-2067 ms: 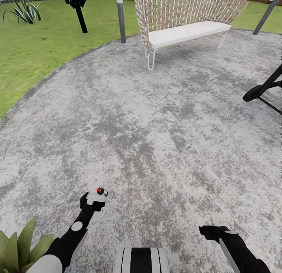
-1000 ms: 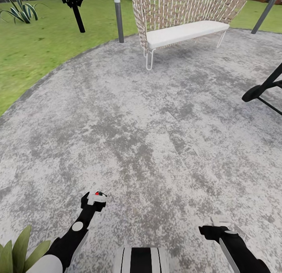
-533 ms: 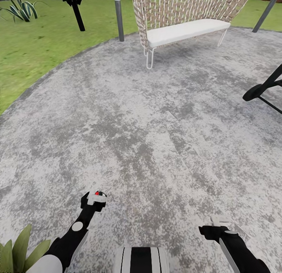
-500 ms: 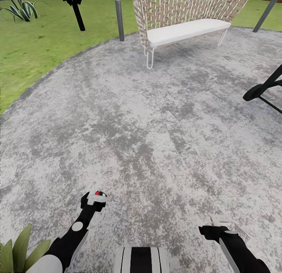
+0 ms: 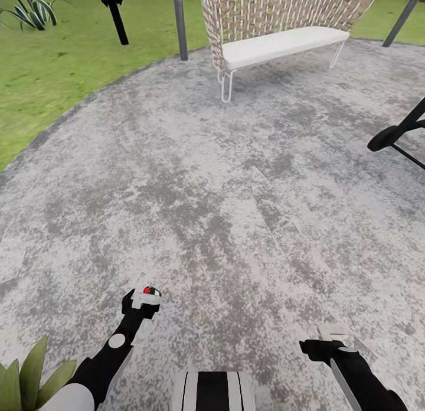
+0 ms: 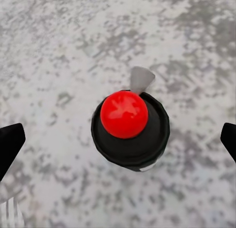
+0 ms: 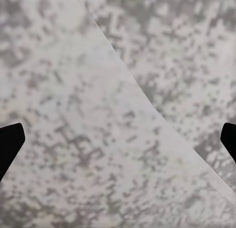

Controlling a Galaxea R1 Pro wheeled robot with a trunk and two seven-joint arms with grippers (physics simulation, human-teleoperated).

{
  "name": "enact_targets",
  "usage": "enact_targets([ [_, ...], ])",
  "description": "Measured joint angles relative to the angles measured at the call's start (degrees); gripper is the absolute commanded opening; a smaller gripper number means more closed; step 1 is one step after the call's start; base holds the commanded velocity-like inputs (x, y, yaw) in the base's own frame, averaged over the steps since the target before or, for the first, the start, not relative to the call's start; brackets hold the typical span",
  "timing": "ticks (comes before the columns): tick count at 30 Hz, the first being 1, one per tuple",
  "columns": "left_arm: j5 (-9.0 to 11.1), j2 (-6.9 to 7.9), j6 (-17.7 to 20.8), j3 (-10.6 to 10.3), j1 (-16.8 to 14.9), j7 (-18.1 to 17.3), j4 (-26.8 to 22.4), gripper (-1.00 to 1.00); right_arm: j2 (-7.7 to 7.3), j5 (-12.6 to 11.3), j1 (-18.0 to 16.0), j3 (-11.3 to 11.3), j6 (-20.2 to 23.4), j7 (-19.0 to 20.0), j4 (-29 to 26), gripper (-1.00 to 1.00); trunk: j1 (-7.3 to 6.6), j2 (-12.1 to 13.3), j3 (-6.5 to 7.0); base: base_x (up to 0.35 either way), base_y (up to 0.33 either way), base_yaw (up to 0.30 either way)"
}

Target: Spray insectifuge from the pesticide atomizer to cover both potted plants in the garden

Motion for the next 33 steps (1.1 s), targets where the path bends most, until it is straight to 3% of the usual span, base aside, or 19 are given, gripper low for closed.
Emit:
enact_targets([
  [33, 0.00, -0.02, 0.00, -0.04, 0.00, 0.00, 0.00, 1.00, 0.00, 0.00, 0.00, 0.00, -0.04, 0.00, 0.00, 1.00, 0.00, 0.00, -1.38, 0.001, 0.000, 0.000],
])
